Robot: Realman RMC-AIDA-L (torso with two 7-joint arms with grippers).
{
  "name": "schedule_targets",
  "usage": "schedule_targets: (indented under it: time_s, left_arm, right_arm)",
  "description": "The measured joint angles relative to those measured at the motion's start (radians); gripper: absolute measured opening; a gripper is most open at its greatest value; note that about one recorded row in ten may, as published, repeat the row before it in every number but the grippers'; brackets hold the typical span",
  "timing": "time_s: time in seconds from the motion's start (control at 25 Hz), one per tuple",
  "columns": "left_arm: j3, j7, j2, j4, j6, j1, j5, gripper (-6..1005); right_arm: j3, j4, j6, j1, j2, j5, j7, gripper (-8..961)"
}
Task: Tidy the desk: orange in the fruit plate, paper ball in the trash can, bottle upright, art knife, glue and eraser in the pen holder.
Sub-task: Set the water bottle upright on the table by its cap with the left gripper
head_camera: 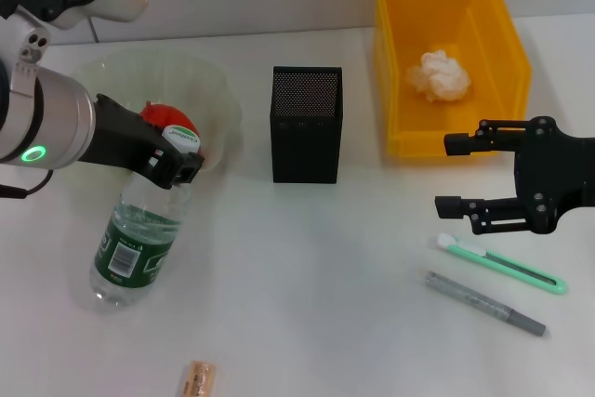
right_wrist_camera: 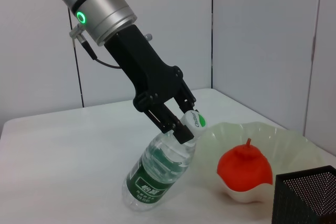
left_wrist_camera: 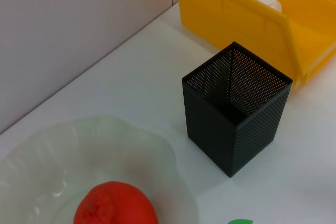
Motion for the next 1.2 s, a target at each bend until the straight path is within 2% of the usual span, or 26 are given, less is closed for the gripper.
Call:
schedule_targets:
  time_s: [1.2]
  left_arm:
    - [-0.027,0.038,0.000,0.047,-0.046,0.085,-0.009,439]
  right_arm:
    - [0.000,-0.003,0.000,0.015,0.000,0.000,0.011,758]
